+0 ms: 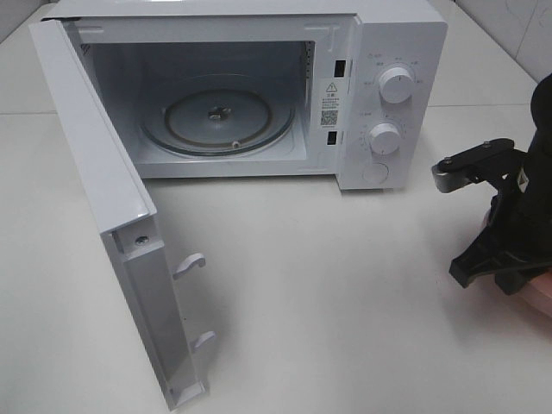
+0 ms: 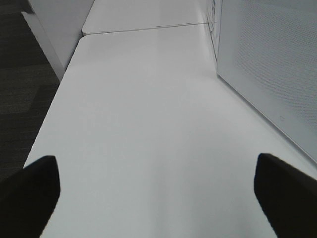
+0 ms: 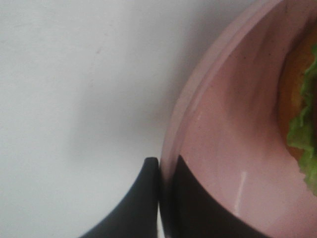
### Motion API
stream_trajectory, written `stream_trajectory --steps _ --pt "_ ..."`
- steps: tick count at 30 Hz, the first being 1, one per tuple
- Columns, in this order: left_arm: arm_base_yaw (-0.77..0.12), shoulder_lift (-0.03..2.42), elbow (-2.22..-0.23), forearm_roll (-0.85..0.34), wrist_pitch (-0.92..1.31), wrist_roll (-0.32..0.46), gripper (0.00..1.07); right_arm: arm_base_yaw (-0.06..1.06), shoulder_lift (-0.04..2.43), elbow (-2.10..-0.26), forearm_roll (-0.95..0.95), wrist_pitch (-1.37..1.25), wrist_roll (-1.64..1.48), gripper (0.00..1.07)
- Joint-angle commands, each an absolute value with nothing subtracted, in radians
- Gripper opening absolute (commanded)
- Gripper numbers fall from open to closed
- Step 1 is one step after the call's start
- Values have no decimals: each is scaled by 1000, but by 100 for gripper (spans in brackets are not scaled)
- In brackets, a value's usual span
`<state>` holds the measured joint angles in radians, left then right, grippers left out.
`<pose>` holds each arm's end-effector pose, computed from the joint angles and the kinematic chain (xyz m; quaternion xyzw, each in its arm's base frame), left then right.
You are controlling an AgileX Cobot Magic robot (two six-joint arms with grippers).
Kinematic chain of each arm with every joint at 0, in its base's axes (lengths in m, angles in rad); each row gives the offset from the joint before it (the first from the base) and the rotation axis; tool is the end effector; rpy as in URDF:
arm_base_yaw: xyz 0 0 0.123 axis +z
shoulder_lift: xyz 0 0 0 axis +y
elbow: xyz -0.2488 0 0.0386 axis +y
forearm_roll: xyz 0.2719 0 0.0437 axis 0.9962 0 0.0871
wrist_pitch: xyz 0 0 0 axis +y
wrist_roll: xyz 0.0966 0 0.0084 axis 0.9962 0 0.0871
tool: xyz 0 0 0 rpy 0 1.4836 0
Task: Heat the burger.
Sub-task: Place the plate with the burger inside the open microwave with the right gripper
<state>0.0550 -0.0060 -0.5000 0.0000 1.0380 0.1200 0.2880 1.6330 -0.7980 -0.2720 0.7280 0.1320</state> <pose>0.0550 0.0030 0.2884 0.0275 0.8452 0.0466 0.5317 0.2731 0.0628 0.1019 -0.1736 0.9791 -0.0830 0.0658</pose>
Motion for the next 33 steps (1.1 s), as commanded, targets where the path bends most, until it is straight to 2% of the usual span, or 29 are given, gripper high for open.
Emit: stream_trajectory --steps 1,2,8,19,33 --pt "51 -26 -499 0 1033 118 100 366 1543 -769 -350 773 180 0" --pt "51 -26 -499 0 1033 118 100 407 1494 -743 -351 774 189 0" --pt "51 -26 -499 0 1033 118 100 485 1392 -673 -356 774 233 0" --pt "51 -26 -499 0 1033 118 100 666 1272 -543 -532 827 440 0" --pt "51 -26 -499 0 1033 118 100 847 1245 -543 -535 783 296 0"
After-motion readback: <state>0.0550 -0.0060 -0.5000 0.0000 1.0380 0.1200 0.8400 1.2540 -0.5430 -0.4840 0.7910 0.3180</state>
